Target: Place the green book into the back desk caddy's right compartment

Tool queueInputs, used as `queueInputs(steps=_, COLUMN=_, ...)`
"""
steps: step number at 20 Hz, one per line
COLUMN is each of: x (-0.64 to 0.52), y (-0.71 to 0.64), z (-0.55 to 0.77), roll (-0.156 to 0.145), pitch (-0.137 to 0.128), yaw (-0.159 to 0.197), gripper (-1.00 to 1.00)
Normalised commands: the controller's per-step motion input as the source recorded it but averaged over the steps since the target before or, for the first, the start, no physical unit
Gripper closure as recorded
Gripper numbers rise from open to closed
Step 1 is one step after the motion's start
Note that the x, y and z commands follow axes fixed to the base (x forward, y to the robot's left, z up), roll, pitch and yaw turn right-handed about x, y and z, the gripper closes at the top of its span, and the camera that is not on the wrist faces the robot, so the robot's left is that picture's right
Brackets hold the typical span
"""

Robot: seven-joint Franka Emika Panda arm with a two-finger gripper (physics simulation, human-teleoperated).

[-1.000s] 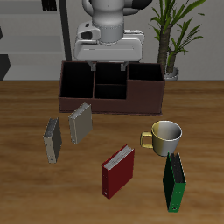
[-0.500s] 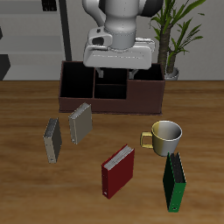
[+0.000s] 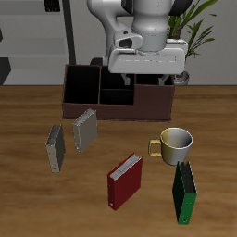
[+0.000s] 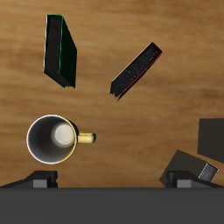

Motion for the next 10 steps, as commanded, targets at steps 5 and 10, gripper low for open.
queueInputs(steps=5, x=0.43, y=0.37, z=0.11, roll=0.008, pitch=-0.016, yaw=-0.036, gripper=-1.00)
queueInputs(steps=10, x=0.38, y=0.21, z=0.01, roll=-0.050, pitch=-0.009, yaw=-0.017, gripper=-1.00)
